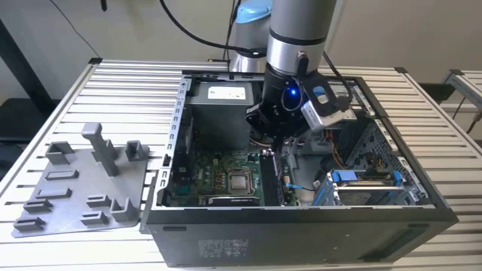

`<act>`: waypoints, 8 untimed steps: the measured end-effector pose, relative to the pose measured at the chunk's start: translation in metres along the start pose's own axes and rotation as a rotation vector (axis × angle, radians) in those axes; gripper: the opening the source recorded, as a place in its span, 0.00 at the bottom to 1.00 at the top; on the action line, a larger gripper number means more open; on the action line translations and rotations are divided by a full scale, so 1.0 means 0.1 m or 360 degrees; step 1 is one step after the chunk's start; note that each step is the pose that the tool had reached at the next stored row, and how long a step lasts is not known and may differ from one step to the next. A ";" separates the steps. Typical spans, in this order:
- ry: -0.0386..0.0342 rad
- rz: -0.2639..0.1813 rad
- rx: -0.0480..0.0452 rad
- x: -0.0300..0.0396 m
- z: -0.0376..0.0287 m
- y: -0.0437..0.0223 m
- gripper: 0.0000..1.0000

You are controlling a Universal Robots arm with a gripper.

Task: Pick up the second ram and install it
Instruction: 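Insert the second ram into the second slot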

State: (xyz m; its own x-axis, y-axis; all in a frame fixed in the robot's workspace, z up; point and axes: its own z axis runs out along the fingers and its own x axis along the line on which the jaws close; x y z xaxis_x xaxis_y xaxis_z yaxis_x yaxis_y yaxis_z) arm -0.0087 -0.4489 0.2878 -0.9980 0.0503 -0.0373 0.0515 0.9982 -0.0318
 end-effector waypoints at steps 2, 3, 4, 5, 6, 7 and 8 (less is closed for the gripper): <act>0.0000 0.0000 0.0000 0.001 0.036 0.001 0.14; 0.0001 0.0000 0.0000 0.002 0.053 0.002 0.14; 0.0003 0.0000 0.0000 0.002 0.064 0.002 0.14; 0.0004 0.0000 0.0000 0.003 0.080 0.002 0.14; 0.0004 0.0000 0.0000 0.004 0.097 0.002 0.14; 0.0004 0.0000 0.0000 0.005 0.116 0.003 0.14; 0.0004 0.0000 0.0000 0.006 0.134 0.004 0.14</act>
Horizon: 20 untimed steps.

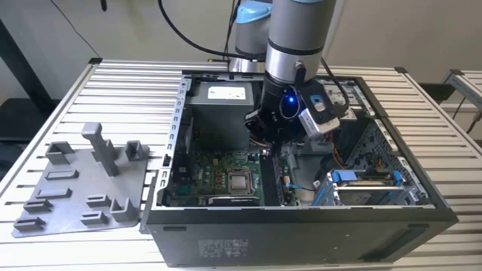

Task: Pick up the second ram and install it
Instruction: 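Insert the second ram into the second slot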

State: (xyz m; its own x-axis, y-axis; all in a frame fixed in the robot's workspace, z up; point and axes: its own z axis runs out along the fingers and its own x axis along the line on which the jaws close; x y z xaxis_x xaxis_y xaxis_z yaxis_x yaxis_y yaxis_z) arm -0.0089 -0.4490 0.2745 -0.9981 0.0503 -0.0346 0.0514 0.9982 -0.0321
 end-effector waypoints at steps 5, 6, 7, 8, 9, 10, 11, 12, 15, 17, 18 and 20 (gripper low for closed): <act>0.0000 0.0000 0.0000 0.006 0.080 0.001 0.14; 0.0000 0.0005 0.0000 0.007 0.097 0.001 0.14; 0.0000 0.0014 0.0000 0.009 0.115 0.001 0.14; 0.0000 0.0018 0.0000 0.015 0.134 0.001 0.14; 0.0001 0.0019 0.0000 0.023 0.151 0.001 0.14; 0.0001 0.0018 0.0000 0.031 0.169 0.001 0.14; 0.0001 0.0018 0.0001 0.047 0.186 0.001 0.14; 0.0001 0.0018 0.0000 0.064 0.204 0.001 0.14; 0.0010 0.0018 -0.0002 0.077 0.226 -0.010 0.14; 0.0013 0.0018 -0.0003 0.075 0.254 -0.019 0.14; 0.0014 0.0018 -0.0002 0.068 0.272 -0.034 0.14; 0.0014 0.0018 -0.0002 0.056 0.309 -0.059 0.14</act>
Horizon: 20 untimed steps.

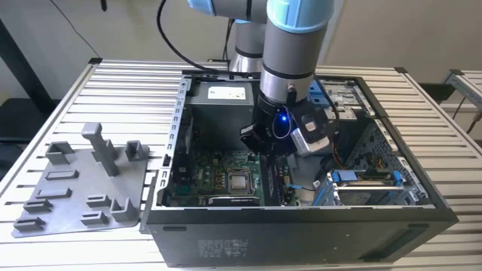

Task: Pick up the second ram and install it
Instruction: 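Insert the second ram into the second slot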

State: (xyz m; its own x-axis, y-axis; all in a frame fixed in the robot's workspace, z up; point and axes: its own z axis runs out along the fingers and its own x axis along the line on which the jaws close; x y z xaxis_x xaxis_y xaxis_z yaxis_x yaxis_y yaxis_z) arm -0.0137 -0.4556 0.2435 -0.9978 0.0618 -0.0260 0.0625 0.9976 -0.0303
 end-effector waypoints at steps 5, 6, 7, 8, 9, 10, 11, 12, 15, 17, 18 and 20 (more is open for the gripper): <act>0.0007 0.0000 -0.0001 -0.018 0.061 -0.047 0.14; 0.0007 0.0000 -0.0001 -0.019 0.080 -0.048 0.14; 0.0008 0.0004 -0.0001 -0.018 0.096 -0.048 0.14; 0.0008 0.0009 -0.0001 -0.018 0.114 -0.047 0.14; 0.0008 0.0013 -0.0001 -0.018 0.133 -0.045 0.14; 0.0008 0.0017 -0.0001 -0.017 0.146 -0.044 0.14; 0.0008 0.0017 -0.0001 -0.017 0.150 -0.044 0.14; 0.0008 0.0017 0.0000 -0.017 0.150 -0.044 0.14; 0.0008 0.0018 -0.0001 -0.017 0.154 -0.043 0.14; 0.0008 0.0018 -0.0001 -0.016 0.179 -0.037 0.14; 0.0008 0.0017 -0.0001 -0.015 0.189 -0.036 0.14; 0.0008 0.0018 -0.0001 -0.003 0.211 -0.034 0.14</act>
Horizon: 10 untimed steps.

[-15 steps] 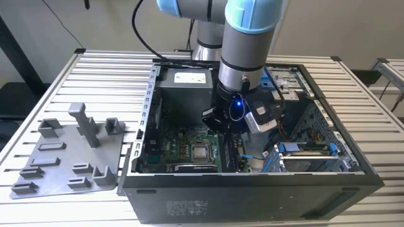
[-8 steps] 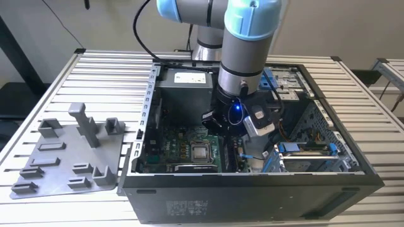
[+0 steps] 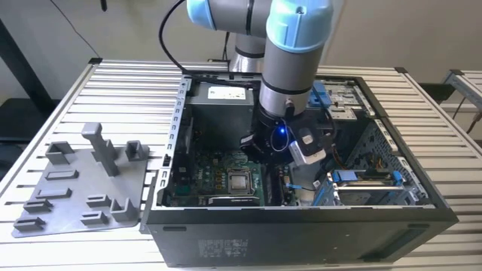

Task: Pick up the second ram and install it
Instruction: 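Insert the second ram into the second slot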

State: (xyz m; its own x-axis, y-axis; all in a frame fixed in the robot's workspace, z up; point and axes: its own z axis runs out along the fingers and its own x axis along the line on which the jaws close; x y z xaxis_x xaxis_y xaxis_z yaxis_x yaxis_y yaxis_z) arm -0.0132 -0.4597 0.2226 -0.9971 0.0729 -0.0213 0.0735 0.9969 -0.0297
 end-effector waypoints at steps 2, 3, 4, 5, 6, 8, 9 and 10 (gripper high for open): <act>0.0000 0.0000 0.0000 0.015 0.008 -0.001 0.14; 0.0000 0.0000 0.0000 0.023 0.015 0.000 0.14; 0.0000 0.0000 0.0000 0.025 0.018 0.003 0.14; 0.0000 -0.0002 0.0000 0.024 0.018 0.006 0.14; 0.0000 -0.0003 0.0000 0.022 0.018 0.006 0.14; 0.0000 -0.0004 0.0000 0.019 0.019 0.006 0.14; 0.0000 -0.0004 0.0000 0.013 0.018 0.007 0.14; 0.0000 -0.0004 0.0000 0.008 0.019 0.007 0.14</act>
State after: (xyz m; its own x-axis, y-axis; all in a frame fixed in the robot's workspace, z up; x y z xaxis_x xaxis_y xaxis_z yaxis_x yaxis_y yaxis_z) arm -0.0139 -0.4590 0.2207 -0.9973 0.0705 -0.0211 0.0711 0.9970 -0.0297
